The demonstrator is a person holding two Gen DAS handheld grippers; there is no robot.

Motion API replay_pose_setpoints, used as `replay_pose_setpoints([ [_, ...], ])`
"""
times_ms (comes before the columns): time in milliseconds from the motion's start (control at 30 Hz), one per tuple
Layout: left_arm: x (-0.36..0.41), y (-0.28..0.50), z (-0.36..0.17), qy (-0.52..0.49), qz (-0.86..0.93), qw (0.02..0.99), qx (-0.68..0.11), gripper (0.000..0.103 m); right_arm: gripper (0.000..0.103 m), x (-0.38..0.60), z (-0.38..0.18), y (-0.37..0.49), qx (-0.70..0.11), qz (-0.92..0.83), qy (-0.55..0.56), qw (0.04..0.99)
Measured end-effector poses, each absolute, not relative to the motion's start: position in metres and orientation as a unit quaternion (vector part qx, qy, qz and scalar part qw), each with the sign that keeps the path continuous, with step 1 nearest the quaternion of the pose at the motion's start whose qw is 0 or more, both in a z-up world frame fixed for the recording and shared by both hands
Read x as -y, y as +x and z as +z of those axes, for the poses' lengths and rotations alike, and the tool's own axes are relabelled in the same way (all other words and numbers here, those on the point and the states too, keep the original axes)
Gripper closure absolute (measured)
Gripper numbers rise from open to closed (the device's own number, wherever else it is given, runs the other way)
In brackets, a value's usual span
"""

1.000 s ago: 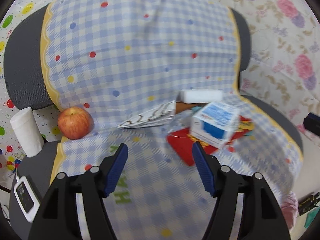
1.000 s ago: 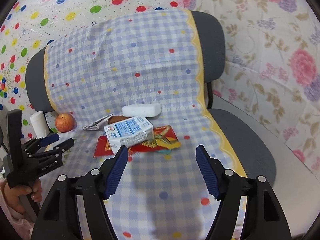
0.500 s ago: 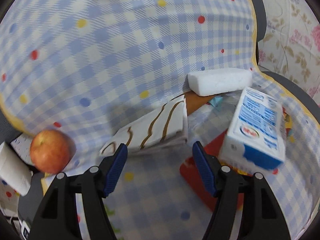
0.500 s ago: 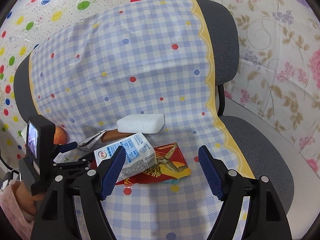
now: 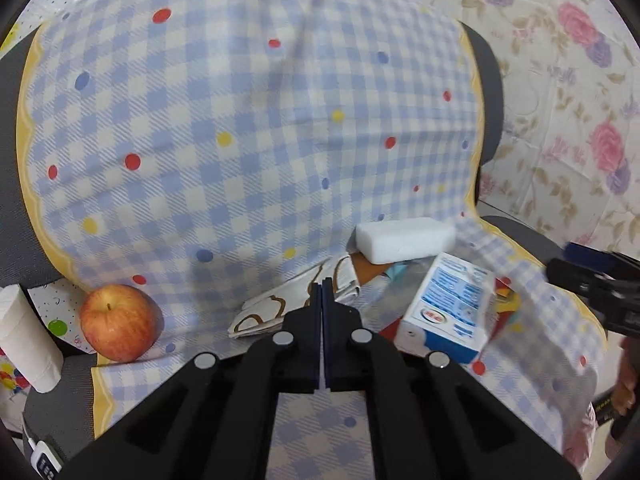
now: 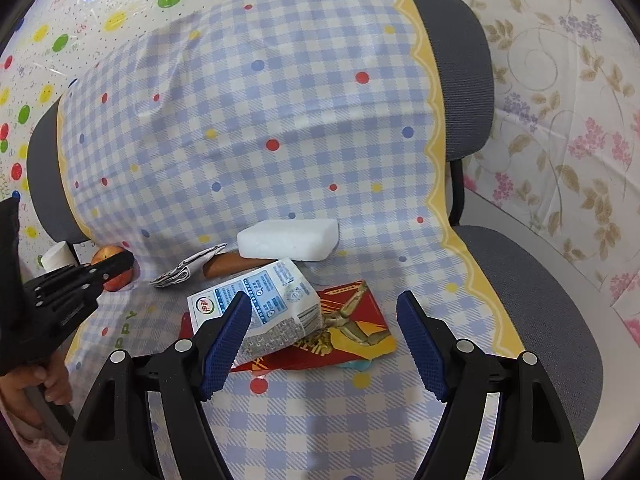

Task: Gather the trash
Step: 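Grasp the white striped paper wrapper with the left tool while the right tool grasps the white foam block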

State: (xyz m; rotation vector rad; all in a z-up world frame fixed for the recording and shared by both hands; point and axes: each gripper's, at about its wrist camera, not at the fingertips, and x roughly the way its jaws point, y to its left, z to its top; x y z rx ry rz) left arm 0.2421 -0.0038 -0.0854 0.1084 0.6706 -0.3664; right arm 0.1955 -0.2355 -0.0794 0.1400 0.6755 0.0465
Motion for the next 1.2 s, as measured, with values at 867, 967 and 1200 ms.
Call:
replay_pose_setpoints([
  [867,0.028,0.289,-0.102,0.057,-0.197,0.918,-0.338,0.102,0.028,0.235,-0.091,0.239,-0.347,0.028,0.074,0.935],
  [967,0.015,0.281,-0.080,0.017,-0.194,0.929,-0.314,0.102,0.038,0.230,-0.093,0.248,-0.346,0.031,0.066,0.936],
  [1200,0.005,0.282,-0.069,-0.027,-0.182,0.935,-0.302,0.102,0.053,0.227,-0.110,0.286,-0.360,0.039,0.066,0.930],
])
